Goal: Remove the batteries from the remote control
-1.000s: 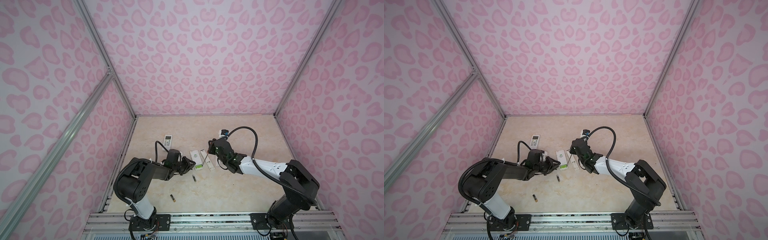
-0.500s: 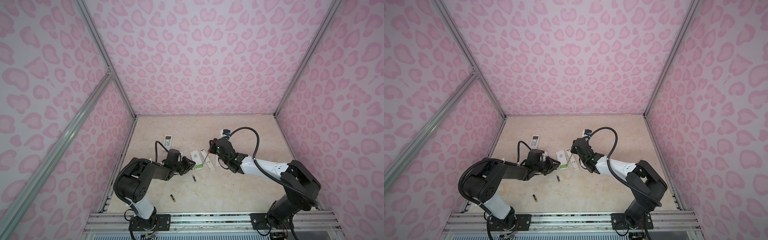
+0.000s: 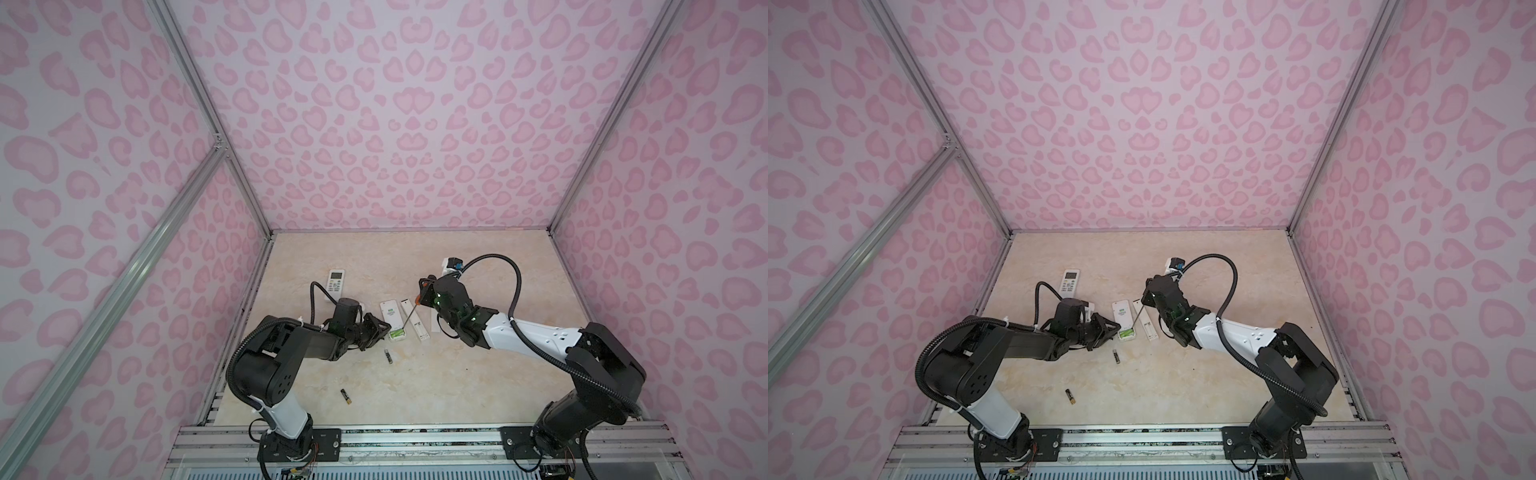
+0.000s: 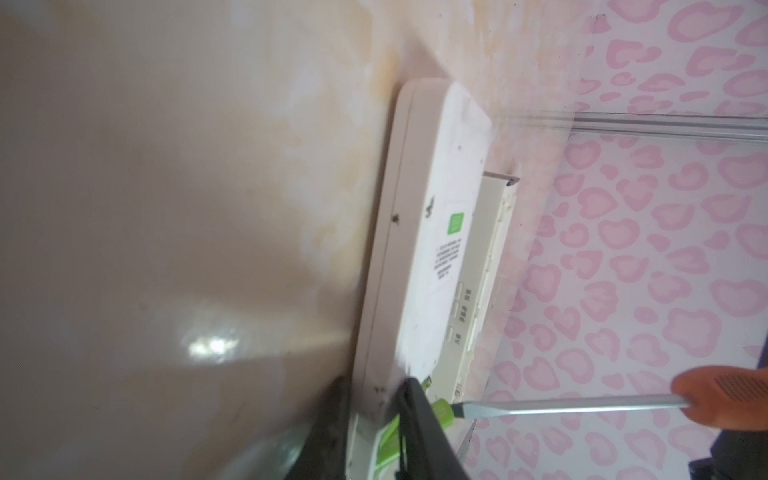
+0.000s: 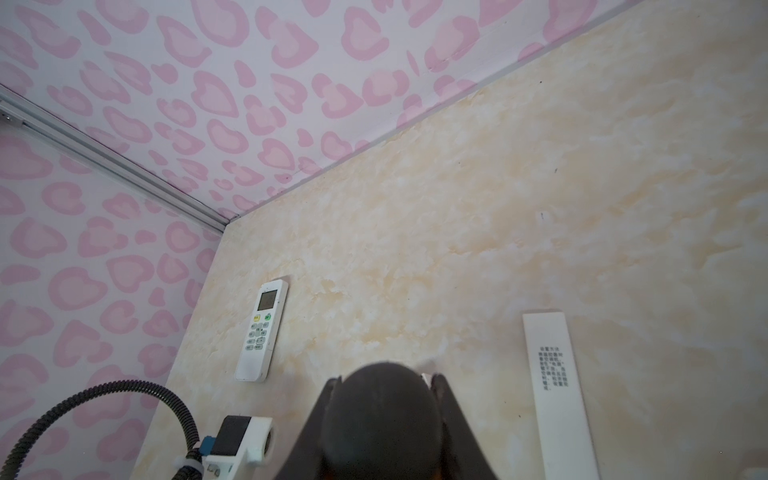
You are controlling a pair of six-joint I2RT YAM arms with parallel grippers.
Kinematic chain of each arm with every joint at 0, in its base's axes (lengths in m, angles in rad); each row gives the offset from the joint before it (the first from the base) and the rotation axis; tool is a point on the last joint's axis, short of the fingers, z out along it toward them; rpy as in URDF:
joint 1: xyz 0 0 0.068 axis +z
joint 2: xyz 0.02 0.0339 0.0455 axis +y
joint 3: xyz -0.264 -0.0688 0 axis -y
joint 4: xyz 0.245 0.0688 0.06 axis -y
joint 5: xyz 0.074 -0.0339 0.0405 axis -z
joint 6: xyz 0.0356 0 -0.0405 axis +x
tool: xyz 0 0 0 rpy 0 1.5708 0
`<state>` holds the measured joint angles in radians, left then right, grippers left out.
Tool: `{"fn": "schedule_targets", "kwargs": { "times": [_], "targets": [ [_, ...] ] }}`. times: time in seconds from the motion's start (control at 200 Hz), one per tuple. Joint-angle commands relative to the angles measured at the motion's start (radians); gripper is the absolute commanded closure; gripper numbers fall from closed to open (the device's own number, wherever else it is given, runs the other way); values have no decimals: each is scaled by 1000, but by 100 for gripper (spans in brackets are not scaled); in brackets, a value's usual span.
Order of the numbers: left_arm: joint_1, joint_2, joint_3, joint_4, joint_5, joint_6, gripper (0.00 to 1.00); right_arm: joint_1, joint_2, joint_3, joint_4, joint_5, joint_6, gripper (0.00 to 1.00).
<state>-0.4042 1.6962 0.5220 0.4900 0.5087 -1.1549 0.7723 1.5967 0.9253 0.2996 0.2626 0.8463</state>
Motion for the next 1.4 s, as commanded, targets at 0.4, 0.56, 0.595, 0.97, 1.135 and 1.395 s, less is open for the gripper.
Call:
{"fn": "schedule_targets", "kwargs": {
  "times": [0.4,0.56,0.595,0.97,1.135,1.395],
  "targets": [
    [-6,-9,17,-250,-29,31,73,8,-50,-18,5,6,-9,100],
    [-5,-19,47,-281,-32,56,72,3,-84,-36,-13,35,-33,100],
    [-5,-19,55,-291,-35,63,72,4,-91,-36,-19,38,-36,100],
    [1,-72,145,-446,-59,161,71,23,-114,1,-128,27,-133,100],
    [20,-111,180,-518,-68,213,71,31,-60,74,-185,-38,-214,100],
    [33,-176,125,-509,-83,182,70,46,65,228,-229,-156,-349,100]
  ]
}}
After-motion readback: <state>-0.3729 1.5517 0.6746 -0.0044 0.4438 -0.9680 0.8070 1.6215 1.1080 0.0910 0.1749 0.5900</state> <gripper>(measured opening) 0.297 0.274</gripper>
